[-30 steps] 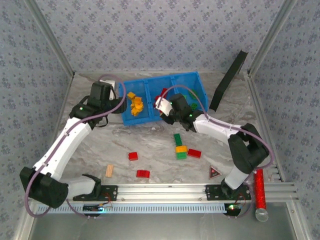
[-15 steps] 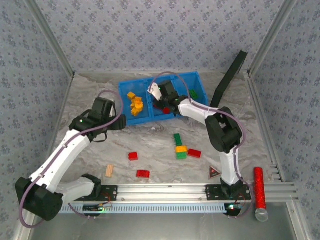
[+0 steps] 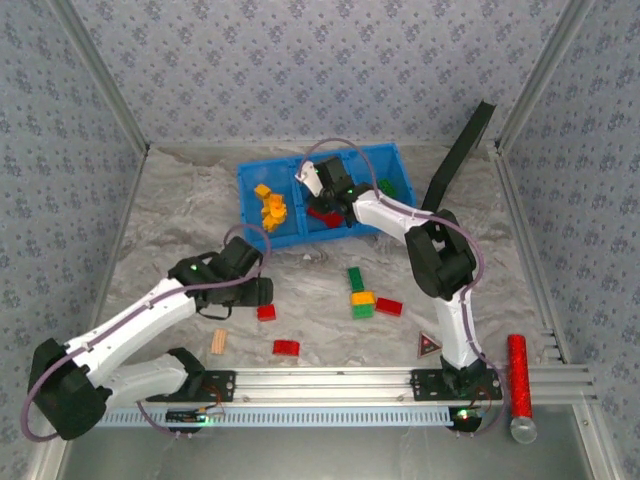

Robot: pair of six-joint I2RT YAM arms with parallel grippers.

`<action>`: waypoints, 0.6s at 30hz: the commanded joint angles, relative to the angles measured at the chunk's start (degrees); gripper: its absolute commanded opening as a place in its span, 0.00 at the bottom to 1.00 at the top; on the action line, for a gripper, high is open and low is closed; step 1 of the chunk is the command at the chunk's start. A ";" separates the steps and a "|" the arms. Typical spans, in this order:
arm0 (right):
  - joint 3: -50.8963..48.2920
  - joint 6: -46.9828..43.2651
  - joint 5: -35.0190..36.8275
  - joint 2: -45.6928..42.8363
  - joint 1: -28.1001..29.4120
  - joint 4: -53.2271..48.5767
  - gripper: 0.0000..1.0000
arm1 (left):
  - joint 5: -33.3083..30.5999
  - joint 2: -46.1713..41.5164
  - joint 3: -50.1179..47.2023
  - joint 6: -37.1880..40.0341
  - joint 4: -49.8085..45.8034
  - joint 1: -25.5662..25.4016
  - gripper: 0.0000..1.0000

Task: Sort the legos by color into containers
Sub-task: Place the lego in the container, then pick up the lego from the middle-left of the table.

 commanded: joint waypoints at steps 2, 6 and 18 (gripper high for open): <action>2.56 0.86 0.46 1.14 -0.57 -2.41 0.45 | 0.26 1.06 -1.13 -7.13 2.61 -3.52 0.82; 3.08 0.80 0.52 1.08 -0.62 -3.38 0.53 | -0.57 2.29 -1.13 -8.61 2.69 -5.56 0.83; -2.94 0.64 -1.62 -7.52 -0.99 -1.78 0.69 | -2.25 4.90 -6.37 -13.26 7.32 -8.67 0.83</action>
